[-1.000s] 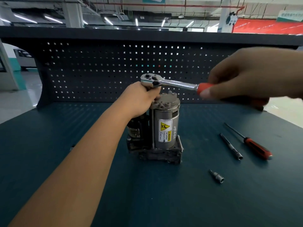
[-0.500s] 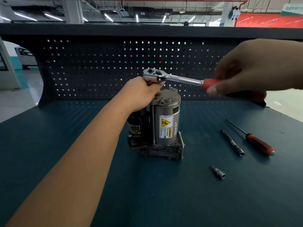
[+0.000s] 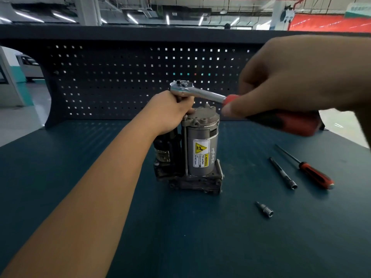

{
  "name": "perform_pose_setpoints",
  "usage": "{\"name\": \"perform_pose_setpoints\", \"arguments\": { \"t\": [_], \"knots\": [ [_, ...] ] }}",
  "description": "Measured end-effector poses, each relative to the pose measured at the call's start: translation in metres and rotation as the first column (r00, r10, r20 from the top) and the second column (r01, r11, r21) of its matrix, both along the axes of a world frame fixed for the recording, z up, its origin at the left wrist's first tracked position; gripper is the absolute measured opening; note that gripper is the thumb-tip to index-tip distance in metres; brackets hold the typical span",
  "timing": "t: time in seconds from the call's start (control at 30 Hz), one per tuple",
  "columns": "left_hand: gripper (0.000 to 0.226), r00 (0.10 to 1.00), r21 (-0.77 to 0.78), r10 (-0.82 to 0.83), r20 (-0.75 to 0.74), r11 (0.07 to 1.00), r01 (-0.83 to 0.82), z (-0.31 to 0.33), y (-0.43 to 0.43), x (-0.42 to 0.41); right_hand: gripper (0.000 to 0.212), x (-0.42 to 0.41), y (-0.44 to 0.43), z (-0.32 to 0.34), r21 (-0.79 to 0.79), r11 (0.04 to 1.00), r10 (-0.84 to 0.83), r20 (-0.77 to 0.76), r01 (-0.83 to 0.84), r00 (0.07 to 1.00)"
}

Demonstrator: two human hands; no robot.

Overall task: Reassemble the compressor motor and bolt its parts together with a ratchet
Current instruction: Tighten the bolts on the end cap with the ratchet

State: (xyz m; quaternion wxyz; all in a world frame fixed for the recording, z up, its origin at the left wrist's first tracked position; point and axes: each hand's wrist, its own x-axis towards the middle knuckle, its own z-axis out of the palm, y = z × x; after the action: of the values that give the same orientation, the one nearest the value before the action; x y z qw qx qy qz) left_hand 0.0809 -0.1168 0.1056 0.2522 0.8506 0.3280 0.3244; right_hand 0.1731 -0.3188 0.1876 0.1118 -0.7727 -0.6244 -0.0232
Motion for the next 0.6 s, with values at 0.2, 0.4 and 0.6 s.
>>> {"name": "perform_pose_setpoints", "arguments": {
  "t": [0.2,0.4,0.6],
  "knots": [
    [0.043,0.999,0.030,-0.041,-0.004,0.999,0.041,0.002,-0.005,0.000,0.051,0.033,0.019,0.021,0.124,0.985,-0.131,0.096,0.119,0.987],
    [0.044,0.999,0.051,-0.006,-0.036,0.999,0.007,0.002,-0.006,-0.002,0.032,0.052,0.037,0.014,0.065,0.992,-0.121,0.161,0.112,0.979],
    [0.046,0.999,0.079,0.018,-0.040,0.997,-0.015,0.001,-0.009,-0.001,0.056,0.014,-0.006,0.005,-0.005,1.000,-0.019,0.054,0.019,0.998]
  ]
}}
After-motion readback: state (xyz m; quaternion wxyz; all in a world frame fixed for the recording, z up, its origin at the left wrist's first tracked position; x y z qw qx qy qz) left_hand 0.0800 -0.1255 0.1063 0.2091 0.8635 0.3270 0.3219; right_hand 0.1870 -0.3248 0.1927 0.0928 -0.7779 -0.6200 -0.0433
